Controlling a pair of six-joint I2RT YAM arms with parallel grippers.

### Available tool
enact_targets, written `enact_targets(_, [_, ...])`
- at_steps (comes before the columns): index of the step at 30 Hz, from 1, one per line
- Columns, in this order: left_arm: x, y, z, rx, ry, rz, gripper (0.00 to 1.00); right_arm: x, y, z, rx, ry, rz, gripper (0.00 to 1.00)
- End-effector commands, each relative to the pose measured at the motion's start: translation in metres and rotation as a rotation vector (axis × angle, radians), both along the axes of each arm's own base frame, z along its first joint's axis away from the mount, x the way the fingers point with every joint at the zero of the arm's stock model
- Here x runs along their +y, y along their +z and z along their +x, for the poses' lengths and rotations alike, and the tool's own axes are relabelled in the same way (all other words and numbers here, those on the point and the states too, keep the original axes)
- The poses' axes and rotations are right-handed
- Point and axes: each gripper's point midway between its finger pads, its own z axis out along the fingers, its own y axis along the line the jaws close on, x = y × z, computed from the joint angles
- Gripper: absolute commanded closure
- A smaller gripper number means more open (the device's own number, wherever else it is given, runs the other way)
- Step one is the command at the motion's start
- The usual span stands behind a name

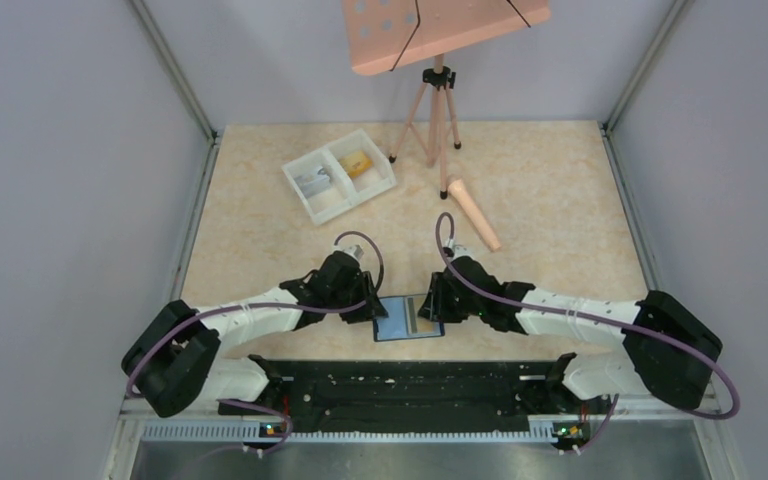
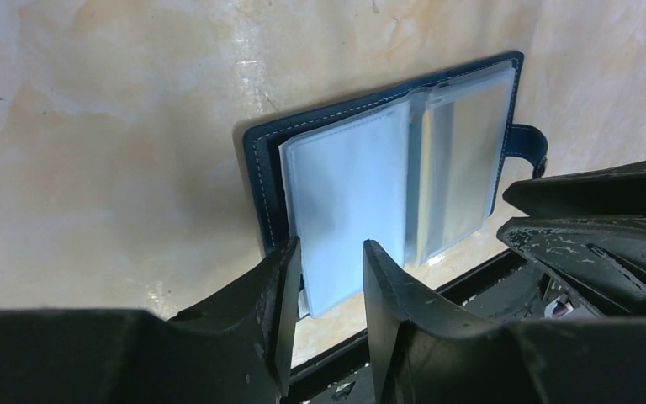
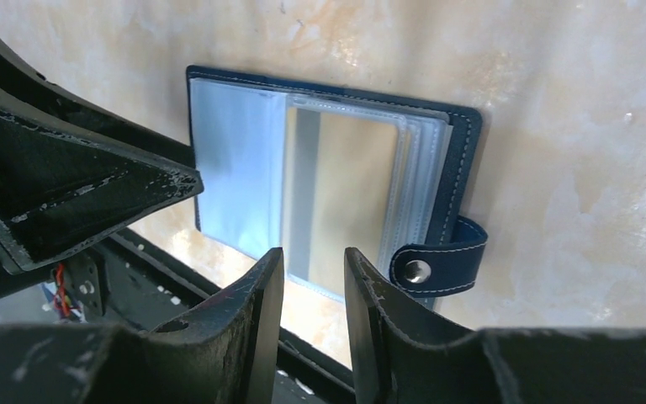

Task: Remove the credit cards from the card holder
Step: Remove the credit card from the card holder.

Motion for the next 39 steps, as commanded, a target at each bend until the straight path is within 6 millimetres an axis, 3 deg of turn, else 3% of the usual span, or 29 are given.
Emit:
enact_targets(1, [-0.003, -0.001, 0.004, -0.012, 0.008, -0.021, 0.62, -0.003, 0.002, 0.014, -0.050, -0.020, -0.034, 0.67])
enact_targets(23, [-0.002, -0.008, 0.000, 0.011, 0.001, -0.017, 0.64, -0.007, -0.017, 0.009, -0.016, 0.010, -0.093, 0.67])
enact_targets(39, [-0.004, -0.008, -0.001, 0.016, 0.001, -0.031, 0.65, 0.018, 0.011, 0.004, -0.033, 0.034, 0.115, 0.67])
